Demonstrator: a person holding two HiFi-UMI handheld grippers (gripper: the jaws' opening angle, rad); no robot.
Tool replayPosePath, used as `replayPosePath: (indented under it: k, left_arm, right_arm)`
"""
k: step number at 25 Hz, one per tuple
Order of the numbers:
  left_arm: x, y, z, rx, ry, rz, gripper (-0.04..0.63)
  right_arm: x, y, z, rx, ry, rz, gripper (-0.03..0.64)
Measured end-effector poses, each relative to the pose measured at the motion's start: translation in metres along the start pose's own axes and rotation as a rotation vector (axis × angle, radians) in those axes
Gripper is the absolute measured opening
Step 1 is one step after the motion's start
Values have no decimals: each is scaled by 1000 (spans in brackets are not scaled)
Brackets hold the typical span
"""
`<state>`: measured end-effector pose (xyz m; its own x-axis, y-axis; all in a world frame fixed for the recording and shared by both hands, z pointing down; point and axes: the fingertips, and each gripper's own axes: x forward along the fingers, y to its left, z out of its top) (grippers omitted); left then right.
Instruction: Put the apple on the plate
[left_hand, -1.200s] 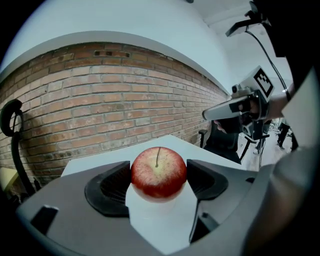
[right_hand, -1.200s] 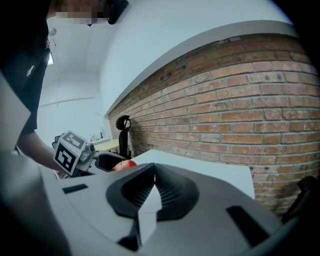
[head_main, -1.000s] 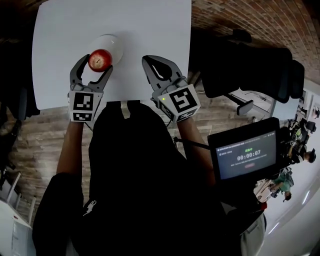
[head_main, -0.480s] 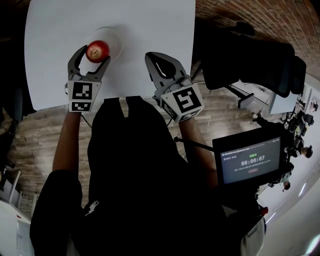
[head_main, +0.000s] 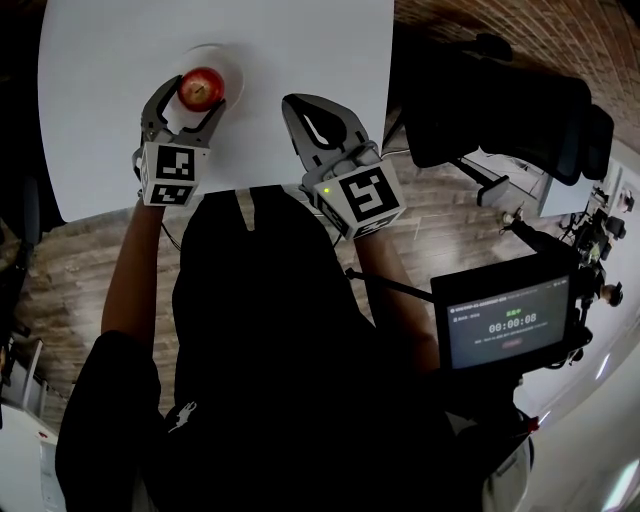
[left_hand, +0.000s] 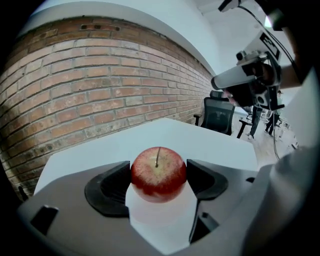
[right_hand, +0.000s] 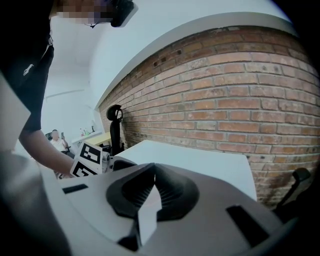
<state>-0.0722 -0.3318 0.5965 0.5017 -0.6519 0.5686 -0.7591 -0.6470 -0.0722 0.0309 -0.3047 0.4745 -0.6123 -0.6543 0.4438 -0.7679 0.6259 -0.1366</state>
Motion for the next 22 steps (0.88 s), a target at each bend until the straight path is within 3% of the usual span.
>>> replayPosePath:
  k: [22]
  left_arm:
    - [28,2,-22,63,77,8,359]
  right_arm:
    - [-10,-15,-10,33,40,-67,5]
